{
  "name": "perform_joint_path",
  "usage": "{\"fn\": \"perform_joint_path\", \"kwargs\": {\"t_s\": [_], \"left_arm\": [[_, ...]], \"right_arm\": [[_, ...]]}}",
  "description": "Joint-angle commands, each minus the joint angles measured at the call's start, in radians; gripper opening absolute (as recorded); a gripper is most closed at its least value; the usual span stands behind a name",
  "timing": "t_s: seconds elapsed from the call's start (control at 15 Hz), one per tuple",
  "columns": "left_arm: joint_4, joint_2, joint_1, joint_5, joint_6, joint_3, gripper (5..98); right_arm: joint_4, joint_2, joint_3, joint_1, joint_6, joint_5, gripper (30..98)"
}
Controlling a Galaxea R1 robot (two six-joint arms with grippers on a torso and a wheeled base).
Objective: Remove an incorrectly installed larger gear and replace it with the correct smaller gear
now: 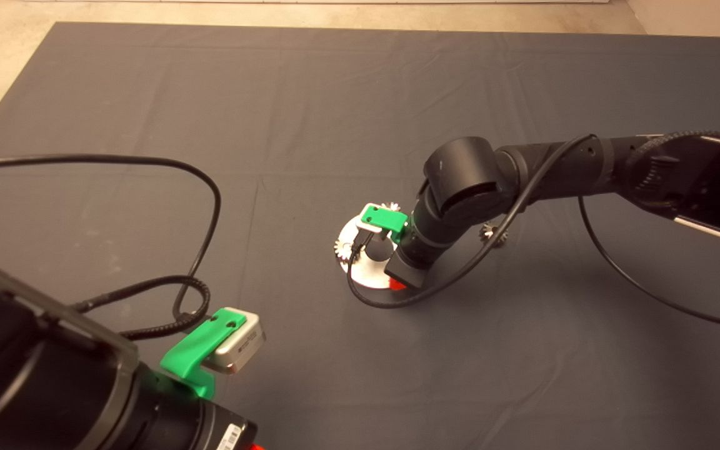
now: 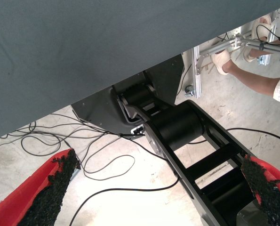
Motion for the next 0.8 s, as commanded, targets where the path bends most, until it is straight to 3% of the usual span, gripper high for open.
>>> {"fn": "perform_joint_path", "kwargs": {"t_s": [0.0, 0.73], "left_arm": [[-0.005, -0.003, -0.011, 0.0, -0.006, 0.015, 90.9], [-0.005, -0.003, -0.011, 0.0, -0.006, 0.015, 90.9]], "right_arm": [[-0.004, 0.0, 0.011, 0.013, -0.003, -0.129, 61.2], [-0.004, -0.006, 0.011, -0.001, -0.003, -0.129, 53.9]]}}
